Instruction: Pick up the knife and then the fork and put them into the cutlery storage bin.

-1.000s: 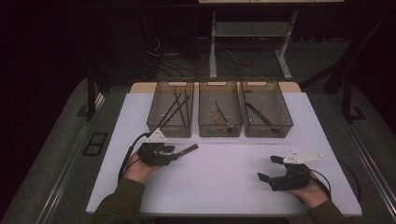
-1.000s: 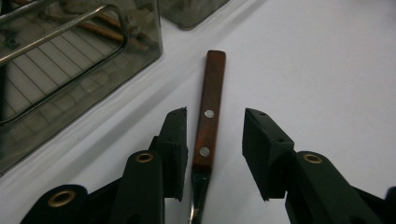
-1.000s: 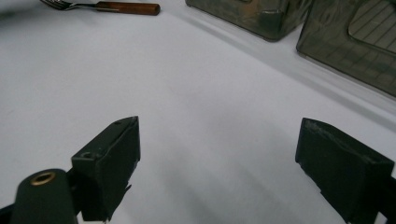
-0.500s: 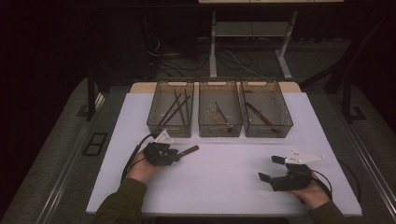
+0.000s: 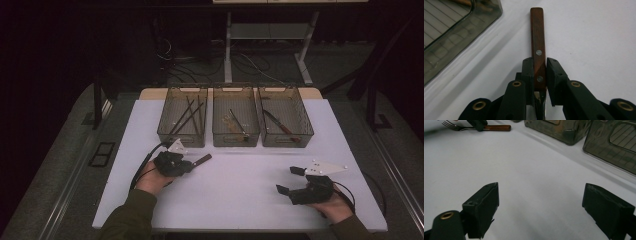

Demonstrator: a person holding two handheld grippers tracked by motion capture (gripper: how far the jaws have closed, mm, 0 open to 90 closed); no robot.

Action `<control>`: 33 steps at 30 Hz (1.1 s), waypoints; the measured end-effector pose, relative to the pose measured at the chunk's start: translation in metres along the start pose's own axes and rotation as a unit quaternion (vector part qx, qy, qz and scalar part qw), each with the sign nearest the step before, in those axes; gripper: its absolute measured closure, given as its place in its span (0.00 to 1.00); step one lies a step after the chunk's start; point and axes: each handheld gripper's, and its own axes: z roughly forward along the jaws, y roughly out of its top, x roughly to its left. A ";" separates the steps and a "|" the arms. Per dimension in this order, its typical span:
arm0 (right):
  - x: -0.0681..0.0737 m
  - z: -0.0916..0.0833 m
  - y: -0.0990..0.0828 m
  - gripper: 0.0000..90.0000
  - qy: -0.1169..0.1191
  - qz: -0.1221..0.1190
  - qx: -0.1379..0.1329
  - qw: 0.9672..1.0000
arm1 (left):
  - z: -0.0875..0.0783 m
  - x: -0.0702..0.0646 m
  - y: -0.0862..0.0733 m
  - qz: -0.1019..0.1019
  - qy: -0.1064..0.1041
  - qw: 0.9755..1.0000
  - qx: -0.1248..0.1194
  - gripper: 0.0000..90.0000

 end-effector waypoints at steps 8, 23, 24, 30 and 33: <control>0.000 -0.001 0.003 0.16 0.015 -0.007 -0.009 1.000 | -0.004 -0.008 0.005 0.010 -0.024 1.000 -0.002 0.85; 0.014 0.009 0.035 0.16 0.102 -0.087 0.023 0.991 | -0.004 -0.054 0.032 0.082 -0.100 0.992 -0.010 0.85; 0.016 0.011 0.038 0.16 0.106 -0.094 0.023 0.990 | -0.003 -0.059 0.035 0.086 -0.106 0.991 -0.013 0.85; 0.026 0.021 0.055 0.16 0.143 -0.123 0.033 0.981 | 0.002 -0.083 0.052 0.130 -0.132 0.983 -0.014 0.85; 0.033 0.030 0.063 0.16 0.170 -0.141 0.046 0.974 | 0.003 -0.095 0.059 0.149 -0.147 0.978 -0.018 0.85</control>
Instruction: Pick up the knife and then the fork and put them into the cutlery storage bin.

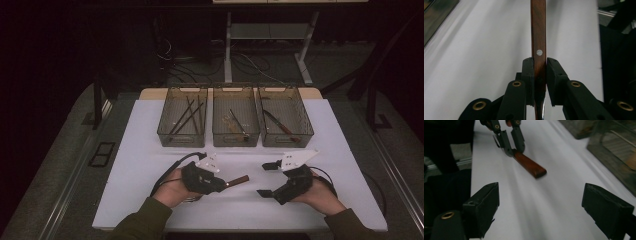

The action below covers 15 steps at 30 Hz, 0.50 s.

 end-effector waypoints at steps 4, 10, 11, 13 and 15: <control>0.003 0.016 0.009 0.17 0.035 -0.028 0.018 0.999 | 0.006 -0.010 0.011 0.024 -0.018 1.000 0.003 0.85; 0.011 0.038 0.015 0.40 0.081 -0.085 0.071 0.991 | 0.013 -0.018 0.018 0.050 -0.030 0.998 0.013 0.85; 0.012 0.040 0.015 0.45 0.086 -0.091 0.080 0.989 | 0.015 -0.019 0.018 0.051 -0.032 0.998 0.014 0.85; 0.014 0.044 0.016 0.56 0.097 -0.101 0.093 0.986 | 0.016 -0.019 0.018 0.053 -0.034 0.998 0.015 0.85; 0.016 0.047 0.016 0.63 0.103 -0.109 0.099 0.984 | 0.018 -0.022 0.017 0.044 -0.038 0.998 0.018 0.85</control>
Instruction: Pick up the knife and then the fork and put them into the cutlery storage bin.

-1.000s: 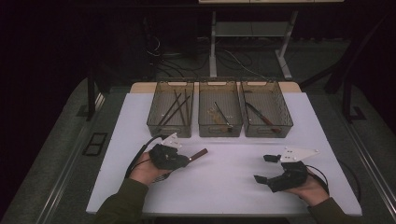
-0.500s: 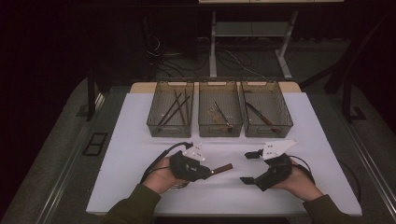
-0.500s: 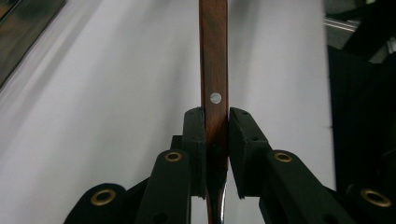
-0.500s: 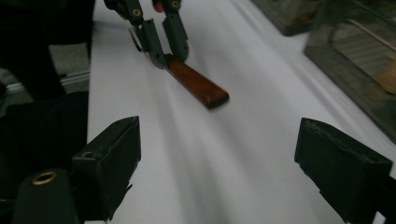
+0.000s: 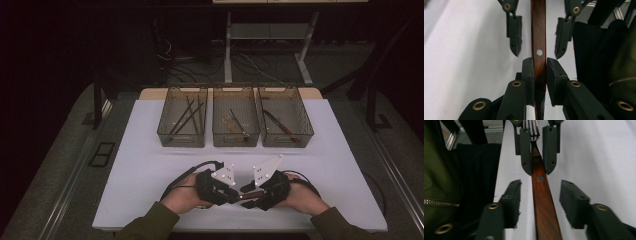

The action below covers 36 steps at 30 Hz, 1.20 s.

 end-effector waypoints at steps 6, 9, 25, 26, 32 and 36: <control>0.002 0.002 0.001 0.78 0.006 -0.010 0.012 1.000 | 0.002 -0.001 0.001 0.007 -0.006 1.000 0.010 0.85; 0.003 0.002 0.001 0.82 0.006 -0.015 0.017 1.000 | 0.002 -0.002 0.002 0.009 -0.008 1.000 0.008 0.85; 0.000 -0.011 -0.002 0.84 0.003 0.011 -0.003 1.000 | -0.012 0.004 -0.011 -0.007 0.004 0.999 -0.038 0.67; -0.001 -0.013 -0.003 0.84 0.000 0.013 -0.003 1.000 | -0.015 0.004 -0.013 -0.013 0.010 0.999 -0.043 0.66; -0.007 -0.025 -0.012 0.84 -0.022 0.038 -0.006 0.999 | -0.036 0.011 -0.034 -0.069 0.050 0.993 -0.083 0.52; -0.014 -0.035 -0.020 0.84 -0.043 0.056 -0.005 0.998 | -0.048 0.015 -0.051 -0.098 0.092 0.985 -0.105 0.48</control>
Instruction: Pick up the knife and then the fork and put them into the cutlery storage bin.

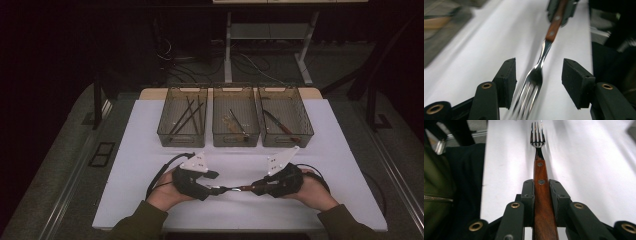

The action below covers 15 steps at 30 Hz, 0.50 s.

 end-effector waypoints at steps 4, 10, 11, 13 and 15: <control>-0.006 -0.011 -0.007 0.84 -0.017 0.018 -0.008 1.000 | -0.009 0.006 -0.011 -0.021 0.027 0.999 -0.012 0.40; -0.015 -0.026 -0.016 0.84 -0.044 0.053 -0.015 0.998 | -0.015 0.011 -0.028 -0.042 0.065 0.997 -0.019 0.30; -0.017 -0.029 -0.018 0.84 -0.051 0.054 -0.017 0.997 | -0.016 0.011 -0.031 -0.045 0.072 0.996 -0.015 0.29; -0.020 -0.035 -0.020 0.84 -0.058 0.071 -0.023 0.996 | -0.018 0.012 -0.038 -0.055 0.082 0.995 -0.019 0.26; -0.023 -0.042 -0.021 0.84 -0.068 0.089 -0.030 0.993 | -0.020 0.013 -0.045 -0.061 0.097 0.993 -0.019 0.22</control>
